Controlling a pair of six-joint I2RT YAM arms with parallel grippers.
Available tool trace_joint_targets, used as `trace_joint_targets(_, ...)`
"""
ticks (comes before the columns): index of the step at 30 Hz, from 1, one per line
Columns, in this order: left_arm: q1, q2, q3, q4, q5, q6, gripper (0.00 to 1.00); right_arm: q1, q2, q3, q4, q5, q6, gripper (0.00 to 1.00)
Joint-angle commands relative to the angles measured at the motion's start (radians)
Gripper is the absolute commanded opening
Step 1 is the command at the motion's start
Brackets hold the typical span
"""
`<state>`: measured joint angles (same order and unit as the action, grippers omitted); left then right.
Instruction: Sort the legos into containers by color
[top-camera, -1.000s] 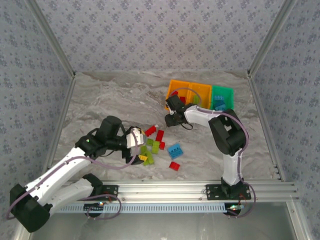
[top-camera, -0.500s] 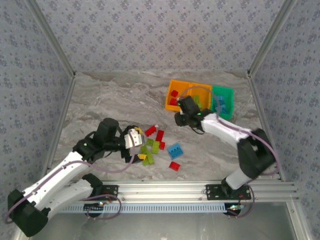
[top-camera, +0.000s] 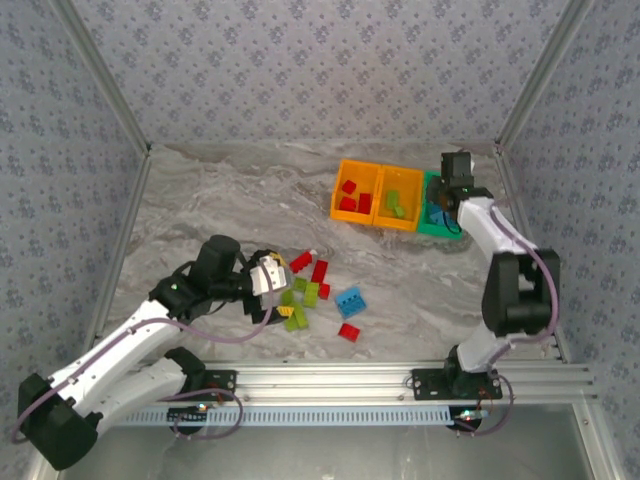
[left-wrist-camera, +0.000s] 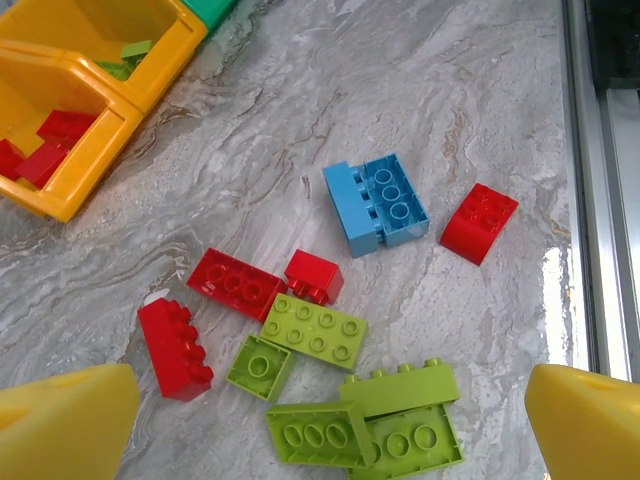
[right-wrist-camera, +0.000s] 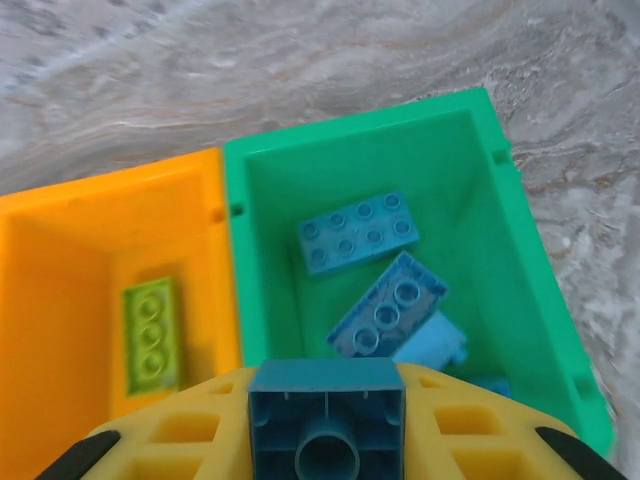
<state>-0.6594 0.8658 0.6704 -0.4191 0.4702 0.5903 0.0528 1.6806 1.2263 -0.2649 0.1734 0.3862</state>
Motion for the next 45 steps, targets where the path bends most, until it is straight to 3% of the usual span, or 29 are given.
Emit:
trace_joint_targets(1,0.001,-0.013,0.008,0.004,-0.006,-0.007,0.99,-0.015,0.068,0.107,-0.053,-0.012,0.029,0.34)
trace_joint_targets(6,0.0,-0.006,0.008,0.002,-0.013,-0.005,0.99,-0.022,0.082,0.158,-0.11,-0.023,0.045,0.55)
trace_joint_targets(11,0.0,-0.012,0.018,0.008,0.007,-0.018,0.99,-0.015,-0.039,0.074,-0.125,-0.077,0.056,0.55)
trace_joint_targets(14,0.0,-0.032,0.012,0.032,0.019,-0.036,0.99,0.038,-0.184,-0.075,-0.12,-0.132,0.079,0.55)
trace_joint_targets(17,0.001,-0.04,0.001,0.04,0.004,-0.024,0.99,0.127,-0.354,-0.222,-0.146,-0.136,0.14,0.55)
trace_joint_targets(23,-0.001,-0.036,-0.016,0.045,-0.015,0.0,0.99,0.47,-0.545,-0.391,-0.262,-0.072,0.33,0.62)
trace_joint_targets(25,-0.001,-0.033,-0.014,0.03,-0.008,0.019,0.99,0.585,-0.547,-0.425,-0.292,-0.065,0.429,0.64)
trace_joint_targets(29,-0.005,-0.026,-0.021,0.012,-0.014,0.054,0.99,0.725,-0.509,-0.459,-0.319,-0.082,0.599,0.68)
trace_joint_targets(34,-0.006,-0.014,-0.025,0.011,-0.012,0.061,0.99,0.873,-0.423,-0.481,-0.292,-0.13,0.659,0.76)
trace_joint_targets(36,-0.006,-0.013,-0.025,0.011,-0.012,0.062,0.99,0.914,-0.382,-0.479,-0.295,-0.127,0.655,0.81)
trace_joint_targets(39,-0.006,-0.014,-0.024,0.01,-0.009,0.061,0.99,0.97,-0.323,-0.474,-0.29,-0.082,0.588,1.0)
trace_joint_targets(43,-0.006,-0.014,-0.025,0.009,-0.01,0.063,0.99,1.011,-0.252,-0.439,-0.355,0.084,0.456,1.0)
trace_joint_targets(45,-0.006,-0.013,-0.026,0.01,-0.009,0.064,0.99,1.001,-0.233,-0.433,-0.353,0.096,0.353,1.0)
